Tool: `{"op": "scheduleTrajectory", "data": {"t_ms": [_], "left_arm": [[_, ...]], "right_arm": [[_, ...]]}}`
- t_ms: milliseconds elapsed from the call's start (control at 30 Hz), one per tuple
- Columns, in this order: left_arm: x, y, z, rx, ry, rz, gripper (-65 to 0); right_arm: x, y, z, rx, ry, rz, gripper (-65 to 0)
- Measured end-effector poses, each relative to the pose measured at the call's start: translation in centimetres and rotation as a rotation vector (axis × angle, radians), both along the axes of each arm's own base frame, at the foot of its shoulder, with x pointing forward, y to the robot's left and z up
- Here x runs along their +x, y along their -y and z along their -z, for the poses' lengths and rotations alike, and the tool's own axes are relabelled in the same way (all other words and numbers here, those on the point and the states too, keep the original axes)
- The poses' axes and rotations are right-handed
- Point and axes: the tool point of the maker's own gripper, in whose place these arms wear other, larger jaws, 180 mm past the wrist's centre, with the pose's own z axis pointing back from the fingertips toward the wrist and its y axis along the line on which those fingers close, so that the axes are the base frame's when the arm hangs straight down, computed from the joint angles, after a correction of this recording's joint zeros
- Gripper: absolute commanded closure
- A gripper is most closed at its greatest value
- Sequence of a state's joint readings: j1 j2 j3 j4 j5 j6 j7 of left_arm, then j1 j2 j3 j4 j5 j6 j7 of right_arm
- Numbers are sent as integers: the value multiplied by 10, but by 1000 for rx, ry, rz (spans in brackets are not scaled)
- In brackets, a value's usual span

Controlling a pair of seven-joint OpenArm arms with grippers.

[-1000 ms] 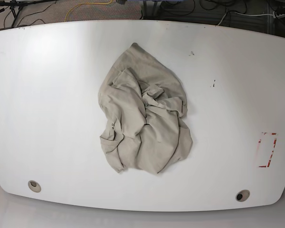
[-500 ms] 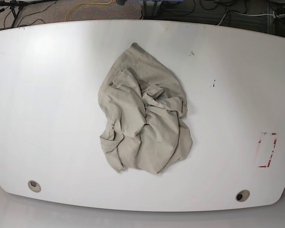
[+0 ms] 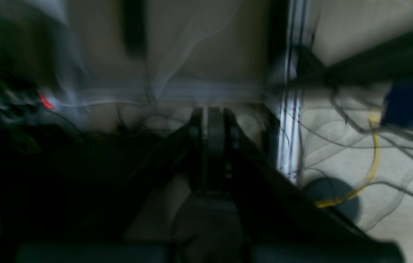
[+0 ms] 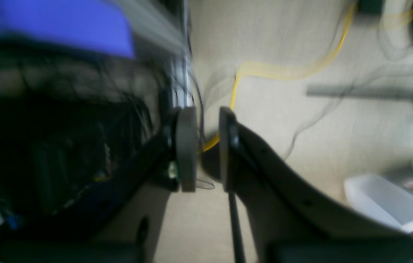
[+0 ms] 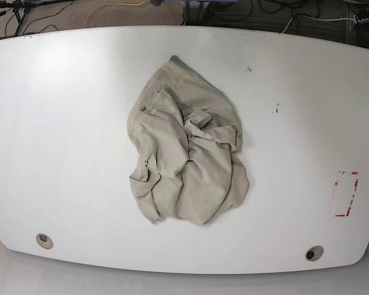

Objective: Fold the T-shirt properly

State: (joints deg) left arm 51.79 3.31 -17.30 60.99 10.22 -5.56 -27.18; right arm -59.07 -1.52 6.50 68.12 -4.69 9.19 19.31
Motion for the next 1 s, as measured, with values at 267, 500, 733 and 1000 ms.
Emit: {"op": "scheduleTrajectory", "data": {"t_ms": [267,500,733,1000], "left_arm": [[-1,-10,-33,38,33,10,0],[7,-8,-53,43,75,34,0],[23,-12,-85,74,145,64,0],[44,-12,-97,87,188,72,-2]], "right_arm": [[13,3,-23,-10,54,0,-95],[18,10,-38,-25,79,-9,-94],[33,9,-60,-27,137,-19,-93],[46,5,-74,-20,178,-16,-93]]}}
